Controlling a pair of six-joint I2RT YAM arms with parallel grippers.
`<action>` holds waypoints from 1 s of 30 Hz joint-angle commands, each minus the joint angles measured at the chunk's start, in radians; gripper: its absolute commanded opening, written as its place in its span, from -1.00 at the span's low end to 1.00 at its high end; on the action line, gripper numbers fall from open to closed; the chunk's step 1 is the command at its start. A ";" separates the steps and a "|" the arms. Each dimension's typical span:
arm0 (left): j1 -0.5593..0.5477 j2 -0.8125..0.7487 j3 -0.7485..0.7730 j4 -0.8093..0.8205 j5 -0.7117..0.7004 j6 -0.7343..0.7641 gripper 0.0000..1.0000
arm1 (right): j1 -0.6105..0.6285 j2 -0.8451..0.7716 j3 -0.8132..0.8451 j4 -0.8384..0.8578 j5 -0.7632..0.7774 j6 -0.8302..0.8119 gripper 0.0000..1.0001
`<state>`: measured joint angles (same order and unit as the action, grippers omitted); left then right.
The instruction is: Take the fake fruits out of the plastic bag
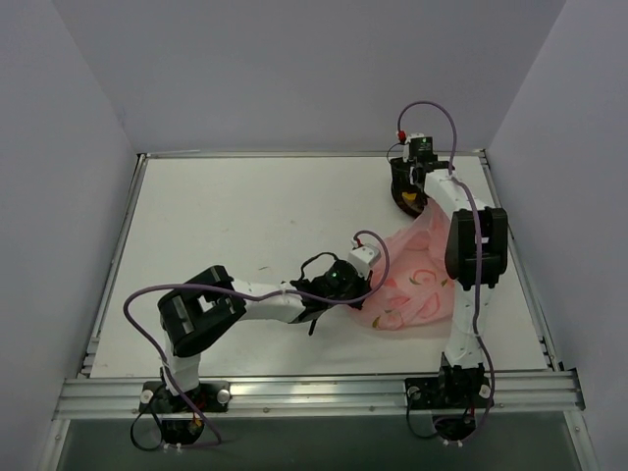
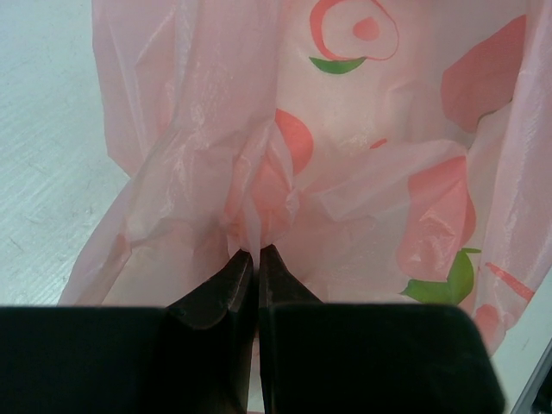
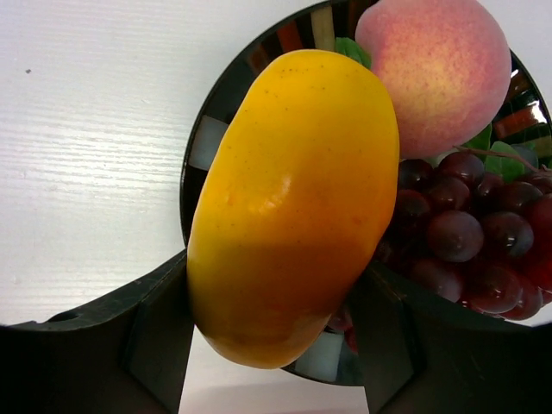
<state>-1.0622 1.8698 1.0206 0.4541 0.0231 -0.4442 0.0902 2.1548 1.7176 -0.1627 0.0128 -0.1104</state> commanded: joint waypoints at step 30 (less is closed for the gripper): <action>0.004 -0.107 0.105 -0.075 -0.055 0.048 -0.95 | 0.043 -0.663 -0.317 0.152 -0.024 0.406 1.00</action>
<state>-1.0584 1.7916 1.0111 0.3992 -0.0113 -0.4305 0.1268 1.6878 1.4719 -0.1001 -0.0296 0.1871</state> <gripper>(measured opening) 0.028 0.996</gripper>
